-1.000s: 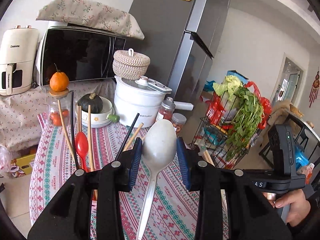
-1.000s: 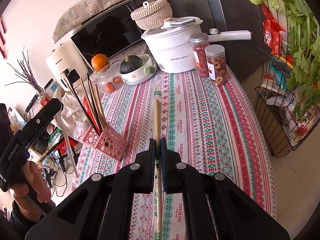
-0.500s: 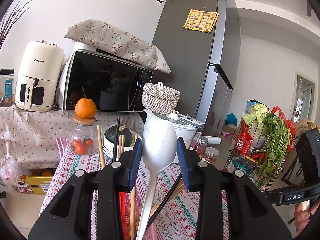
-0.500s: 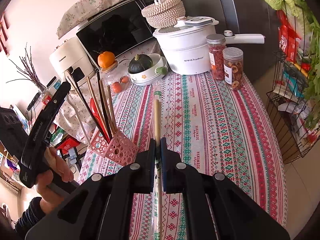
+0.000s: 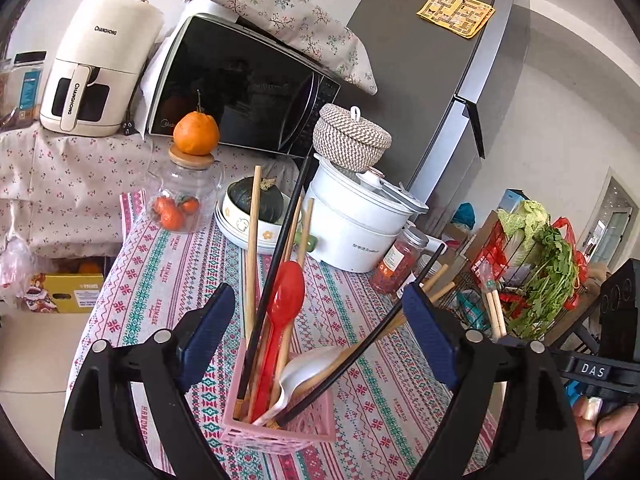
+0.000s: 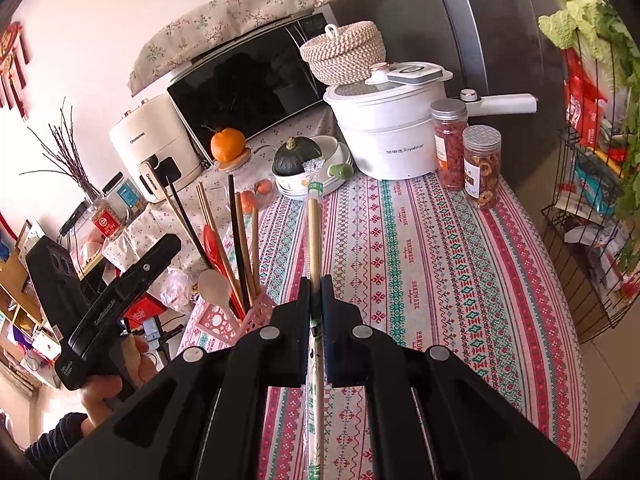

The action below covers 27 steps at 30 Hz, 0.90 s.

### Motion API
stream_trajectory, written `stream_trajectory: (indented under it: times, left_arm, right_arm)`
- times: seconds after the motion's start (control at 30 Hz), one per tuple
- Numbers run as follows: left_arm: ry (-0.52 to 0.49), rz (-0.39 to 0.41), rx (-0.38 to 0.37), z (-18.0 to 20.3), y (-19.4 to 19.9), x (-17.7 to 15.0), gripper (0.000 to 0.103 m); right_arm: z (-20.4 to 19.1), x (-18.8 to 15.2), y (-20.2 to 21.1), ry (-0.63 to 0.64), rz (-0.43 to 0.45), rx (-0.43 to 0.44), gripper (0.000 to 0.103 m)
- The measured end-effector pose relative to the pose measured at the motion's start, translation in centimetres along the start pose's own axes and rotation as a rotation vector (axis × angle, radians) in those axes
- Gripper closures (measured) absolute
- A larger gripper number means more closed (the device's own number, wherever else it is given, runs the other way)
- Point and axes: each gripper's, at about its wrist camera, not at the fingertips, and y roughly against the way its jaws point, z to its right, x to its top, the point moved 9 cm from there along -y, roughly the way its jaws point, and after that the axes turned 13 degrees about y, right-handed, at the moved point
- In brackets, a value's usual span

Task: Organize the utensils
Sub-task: 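Lower the white spoon into the pink basket while the right tool drops its chopsticks in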

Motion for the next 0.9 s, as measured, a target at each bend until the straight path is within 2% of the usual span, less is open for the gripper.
stream_trajectory:
  times: [0.03, 0.13, 0.37, 0.43, 0.53, 0.6, 0.73, 0.9]
  left_arm:
    - [0.019, -0.026, -0.004, 0.1, 0.6, 0.0, 0.010]
    - [0.063, -0.102, -0.003, 0.1, 2.1, -0.2, 0.007]
    - [0.007, -0.170, 0.141, -1.3, 5.1, -0.9, 0.007]
    - [-0.010, -0.184, 0.157, -2.0, 5.4, -1.4, 0.007]
    - [-0.003, -0.247, 0.225, -3.7, 5.1, -2.4, 0.007]
    - [0.015, -0.281, 0.275, -5.2, 5.1, -3.0, 0.007]
    - [0.058, -0.347, 0.304, -7.3, 5.1, -3.5, 0.007]
    - [0.058, -0.334, 0.352, -8.9, 5.7, -2.6, 0.007]
  right_arm:
    - [-0.4, 0.4, 0.3, -0.003, 0.023, 0.003, 0.098]
    - [-1.7, 1.6, 1.4, -0.002, 0.096, 0.017, 0.098]
    - [-6.0, 3.5, 2.3, 0.043, 0.233, 0.039, 0.098]
    - [-7.3, 3.9, 2.0, 0.062, 0.265, 0.042, 0.098]
    - [-8.8, 4.6, 1.0, 0.081, 0.308, 0.025, 0.098]
    - [-9.3, 5.2, 0.0, 0.080, 0.336, -0.014, 0.098]
    - [-9.7, 6.6, -2.0, 0.084, 0.394, -0.144, 0.098]
    - [-10.8, 7.5, -5.0, 0.136, 0.431, -0.296, 0.098]
